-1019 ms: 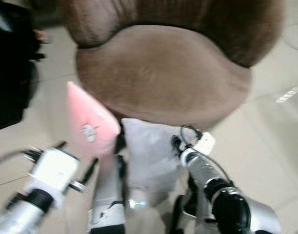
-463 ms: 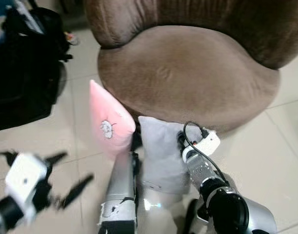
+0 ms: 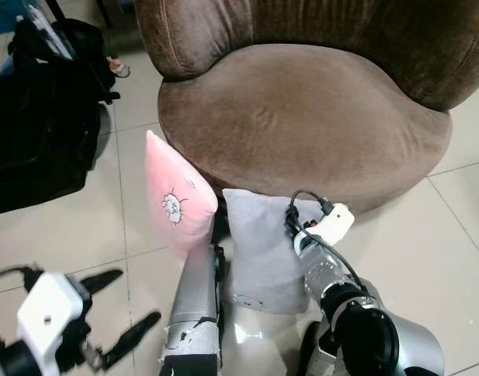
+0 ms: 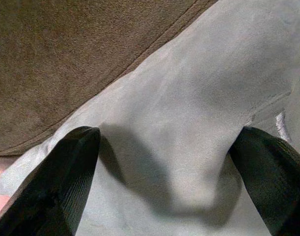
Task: Move the pillow to the sofa from floor
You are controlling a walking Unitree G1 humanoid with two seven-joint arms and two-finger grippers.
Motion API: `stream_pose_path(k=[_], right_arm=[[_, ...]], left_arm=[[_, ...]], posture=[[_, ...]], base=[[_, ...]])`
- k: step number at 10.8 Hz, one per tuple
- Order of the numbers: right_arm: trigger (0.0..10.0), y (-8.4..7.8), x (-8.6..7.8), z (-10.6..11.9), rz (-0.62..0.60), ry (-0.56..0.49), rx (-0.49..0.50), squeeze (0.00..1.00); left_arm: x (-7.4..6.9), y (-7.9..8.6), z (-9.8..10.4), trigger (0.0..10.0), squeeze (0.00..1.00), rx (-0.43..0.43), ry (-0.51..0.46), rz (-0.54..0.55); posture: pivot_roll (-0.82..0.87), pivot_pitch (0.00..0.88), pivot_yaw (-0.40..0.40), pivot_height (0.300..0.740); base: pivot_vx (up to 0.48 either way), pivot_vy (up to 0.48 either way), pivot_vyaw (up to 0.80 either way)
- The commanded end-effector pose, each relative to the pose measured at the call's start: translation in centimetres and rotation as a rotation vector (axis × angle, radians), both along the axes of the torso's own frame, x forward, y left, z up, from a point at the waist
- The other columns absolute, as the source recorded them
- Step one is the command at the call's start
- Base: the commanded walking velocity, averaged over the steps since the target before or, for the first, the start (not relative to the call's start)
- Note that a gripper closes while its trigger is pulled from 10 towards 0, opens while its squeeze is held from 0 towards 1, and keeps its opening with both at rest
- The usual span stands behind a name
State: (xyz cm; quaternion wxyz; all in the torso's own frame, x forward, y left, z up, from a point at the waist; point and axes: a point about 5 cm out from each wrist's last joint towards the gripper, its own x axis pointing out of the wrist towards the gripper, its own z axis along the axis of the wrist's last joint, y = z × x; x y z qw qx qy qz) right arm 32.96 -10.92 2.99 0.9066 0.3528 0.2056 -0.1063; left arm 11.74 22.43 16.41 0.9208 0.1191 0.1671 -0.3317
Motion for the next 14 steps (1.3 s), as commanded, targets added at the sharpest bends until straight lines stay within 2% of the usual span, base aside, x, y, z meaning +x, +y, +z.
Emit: stream_pose_path(k=[1,2,3,4,9,14], right_arm=[[10.0,0.0,-0.7,-0.8,0.002,0.029,-0.030,0.00],[10.0,-0.1,-0.8,-0.9,-0.001,0.038,-0.044,0.00],[0.8,-0.2,-1.0,-1.1,0.009,0.059,-0.081,0.00],[0.0,-0.1,-1.1,-1.3,0.020,0.066,-0.090,0.00],[0.0,0.6,-2.0,-2.3,0.070,0.106,-0.098,0.00],[0.0,0.2,-2.2,-2.5,0.040,0.088,-0.037,0.00]], left_arm=[[-0.4,-0.2,0.2,10.0,0.00,0.006,-0.004,-0.011],[-0.5,-0.2,0.2,10.0,0.00,0.008,-0.004,-0.011],[-0.6,-0.3,0.1,10.0,0.00,0.011,-0.005,-0.015],[-0.6,-0.4,0.1,10.0,0.00,0.011,-0.007,-0.016],[-1.2,-0.5,-0.1,10.0,0.00,0.014,0.006,-0.018],[-1.1,-0.4,-0.4,10.0,0.00,0.009,0.009,-0.020]], posture=[[0.64,0.198,0.075,0.534],[0.64,0.194,0.076,0.534],[0.64,0.189,0.079,0.534],[0.64,0.188,0.080,0.534],[0.65,0.184,0.078,0.534],[0.61,0.177,0.078,0.534]], base=[[0.000,0.000,0.00],[0.000,0.000,0.00],[0.000,0.000,0.00],[0.000,0.000,0.00],[0.000,0.000,0.00],[0.000,0.000,0.00]])
